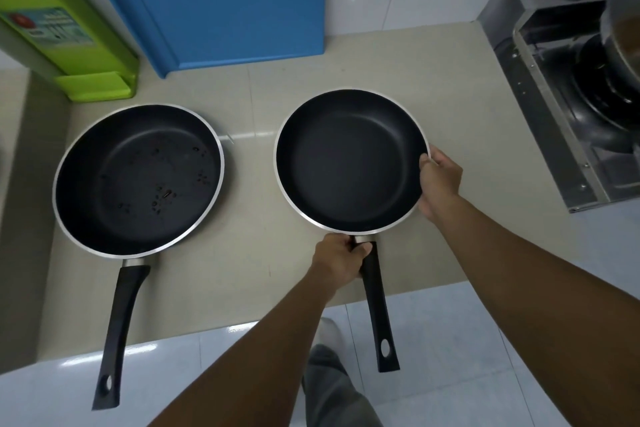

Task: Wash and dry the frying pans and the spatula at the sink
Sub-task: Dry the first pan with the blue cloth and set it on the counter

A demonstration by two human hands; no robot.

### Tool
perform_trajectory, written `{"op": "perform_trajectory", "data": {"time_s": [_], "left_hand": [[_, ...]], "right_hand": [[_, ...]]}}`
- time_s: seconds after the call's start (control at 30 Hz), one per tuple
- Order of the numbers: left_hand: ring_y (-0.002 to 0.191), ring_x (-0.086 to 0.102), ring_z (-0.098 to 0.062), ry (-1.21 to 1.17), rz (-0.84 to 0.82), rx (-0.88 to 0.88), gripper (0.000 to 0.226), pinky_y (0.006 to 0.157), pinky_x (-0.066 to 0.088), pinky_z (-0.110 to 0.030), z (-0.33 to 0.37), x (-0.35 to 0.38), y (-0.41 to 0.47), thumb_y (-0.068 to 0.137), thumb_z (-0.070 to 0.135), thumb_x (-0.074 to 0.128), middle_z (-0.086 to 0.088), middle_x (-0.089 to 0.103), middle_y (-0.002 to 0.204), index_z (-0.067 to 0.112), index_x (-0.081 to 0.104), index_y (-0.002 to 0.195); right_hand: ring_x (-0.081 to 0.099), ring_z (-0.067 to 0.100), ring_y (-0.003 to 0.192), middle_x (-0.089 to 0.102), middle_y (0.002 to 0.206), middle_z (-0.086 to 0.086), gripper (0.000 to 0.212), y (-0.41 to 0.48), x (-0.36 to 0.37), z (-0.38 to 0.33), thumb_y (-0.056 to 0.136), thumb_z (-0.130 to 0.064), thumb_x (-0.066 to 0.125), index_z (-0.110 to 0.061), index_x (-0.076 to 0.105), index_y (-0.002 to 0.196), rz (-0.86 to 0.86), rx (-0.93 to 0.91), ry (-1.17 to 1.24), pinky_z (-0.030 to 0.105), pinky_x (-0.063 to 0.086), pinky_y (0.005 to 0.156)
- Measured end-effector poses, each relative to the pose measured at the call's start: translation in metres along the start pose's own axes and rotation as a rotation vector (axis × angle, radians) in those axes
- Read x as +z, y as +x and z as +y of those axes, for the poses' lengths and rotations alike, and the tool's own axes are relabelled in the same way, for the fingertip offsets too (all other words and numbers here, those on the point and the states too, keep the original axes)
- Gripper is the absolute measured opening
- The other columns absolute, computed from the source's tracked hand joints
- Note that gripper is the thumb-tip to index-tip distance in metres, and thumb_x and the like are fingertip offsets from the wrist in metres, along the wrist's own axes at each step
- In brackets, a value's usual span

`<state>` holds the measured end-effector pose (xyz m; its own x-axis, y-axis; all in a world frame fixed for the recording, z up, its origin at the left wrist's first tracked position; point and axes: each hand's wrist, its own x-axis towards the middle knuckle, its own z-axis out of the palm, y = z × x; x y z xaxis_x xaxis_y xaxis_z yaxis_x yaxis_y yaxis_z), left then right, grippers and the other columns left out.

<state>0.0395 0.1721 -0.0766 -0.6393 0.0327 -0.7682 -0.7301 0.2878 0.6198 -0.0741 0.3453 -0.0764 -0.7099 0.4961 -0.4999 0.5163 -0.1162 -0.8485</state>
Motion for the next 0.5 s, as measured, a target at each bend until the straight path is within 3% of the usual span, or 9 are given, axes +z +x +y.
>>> {"op": "perform_trajectory", "data": {"time_s": [0.07,0.23,0.33,0.43,0.5], "left_hand": [[0.084,0.076,-0.02,-0.005,-0.012,-0.005,0.015,0.07,0.062,-0.021,0.0,-0.002,0.0,0.1,0.022,0.068,-0.006,0.078,0.101,0.009,0.073,0.105],[0.09,0.078,-0.023,0.015,-0.08,-0.021,0.023,0.09,0.063,-0.037,0.003,-0.006,-0.002,0.101,0.027,0.066,-0.008,0.078,0.106,0.007,0.071,0.111],[0.089,0.078,-0.027,0.113,-0.141,-0.044,0.036,0.094,0.061,-0.041,0.012,-0.012,-0.005,0.102,0.037,0.063,-0.012,0.078,0.104,0.004,0.07,0.112],[0.073,0.071,-0.024,0.411,-0.186,-0.017,0.038,0.081,0.06,-0.031,0.024,-0.025,-0.014,0.105,0.036,0.054,-0.013,0.073,0.093,0.002,0.069,0.116],[0.079,0.064,-0.021,0.524,-0.136,0.074,0.034,0.076,0.053,-0.029,0.03,-0.039,-0.026,0.106,0.029,0.051,-0.01,0.068,0.095,0.003,0.068,0.12]], "right_hand": [[0.072,0.022,0.094,0.076,0.092,-0.004,0.047,0.002,0.0,0.002,0.094,-0.001,0.044,-0.034,0.077,0.082,-0.001,-0.009,-0.009,0.033,0.061,0.085],[0.068,0.018,0.097,0.073,0.103,-0.007,0.036,0.004,-0.004,0.0,0.098,-0.009,0.046,-0.03,0.074,0.108,-0.047,-0.059,-0.159,0.027,0.054,0.088],[0.057,0.021,0.126,0.06,0.139,-0.001,0.042,-0.007,-0.009,-0.013,0.101,-0.017,0.048,-0.024,0.055,0.142,0.043,-0.105,-0.27,0.03,0.042,0.106],[0.049,0.021,0.136,0.052,0.148,0.003,0.045,-0.024,-0.009,-0.022,0.104,-0.014,0.04,-0.019,0.047,0.149,0.076,-0.278,-0.424,0.029,0.037,0.11],[0.047,0.02,0.137,0.053,0.148,0.002,0.046,-0.04,-0.004,-0.025,0.103,-0.012,0.041,-0.019,0.048,0.147,0.01,-0.41,-0.482,0.032,0.038,0.113]]}}
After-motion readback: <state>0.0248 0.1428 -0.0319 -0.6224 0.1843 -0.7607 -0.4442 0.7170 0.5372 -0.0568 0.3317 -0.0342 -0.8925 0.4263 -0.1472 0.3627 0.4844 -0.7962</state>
